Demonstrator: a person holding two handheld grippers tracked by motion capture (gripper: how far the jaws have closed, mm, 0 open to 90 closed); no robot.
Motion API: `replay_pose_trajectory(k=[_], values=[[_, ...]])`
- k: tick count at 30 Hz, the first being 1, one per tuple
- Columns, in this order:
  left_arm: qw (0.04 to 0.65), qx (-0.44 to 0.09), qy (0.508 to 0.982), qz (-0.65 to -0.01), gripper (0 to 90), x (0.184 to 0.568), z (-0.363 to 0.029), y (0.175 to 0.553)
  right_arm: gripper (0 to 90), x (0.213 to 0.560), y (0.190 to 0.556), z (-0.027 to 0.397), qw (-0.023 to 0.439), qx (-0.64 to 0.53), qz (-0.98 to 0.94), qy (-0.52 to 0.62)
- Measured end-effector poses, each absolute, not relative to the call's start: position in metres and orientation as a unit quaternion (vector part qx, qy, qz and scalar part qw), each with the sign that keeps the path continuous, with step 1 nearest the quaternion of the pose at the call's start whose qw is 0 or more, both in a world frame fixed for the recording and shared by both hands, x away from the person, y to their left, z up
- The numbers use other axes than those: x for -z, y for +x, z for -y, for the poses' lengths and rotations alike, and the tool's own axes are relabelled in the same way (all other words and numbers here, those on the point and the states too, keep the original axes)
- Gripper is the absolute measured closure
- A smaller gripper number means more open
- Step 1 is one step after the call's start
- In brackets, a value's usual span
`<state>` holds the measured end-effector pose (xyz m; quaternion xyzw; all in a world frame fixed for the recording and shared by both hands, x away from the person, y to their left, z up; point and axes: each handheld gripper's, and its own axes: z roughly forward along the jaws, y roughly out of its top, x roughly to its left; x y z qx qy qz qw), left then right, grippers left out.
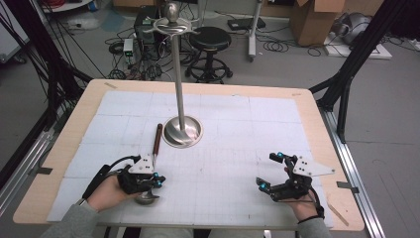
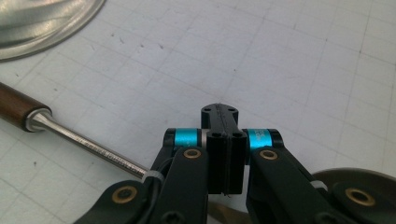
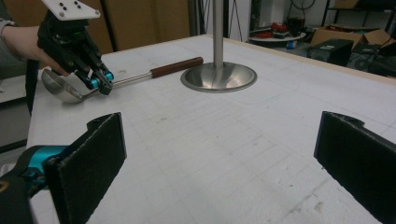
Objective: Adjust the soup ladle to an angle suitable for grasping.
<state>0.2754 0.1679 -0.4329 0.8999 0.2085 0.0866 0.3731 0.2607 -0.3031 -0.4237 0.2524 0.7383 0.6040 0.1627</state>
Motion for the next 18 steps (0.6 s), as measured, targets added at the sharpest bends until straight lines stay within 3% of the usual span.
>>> replay_pose_trajectory(k=[18], values=[[0.360,-0.060,0.908,-0.208,89.9,0.434,-0.178,0.277,1.2,0.424,0.260,0.306,0.162,-0.606,-0.734,0.258]])
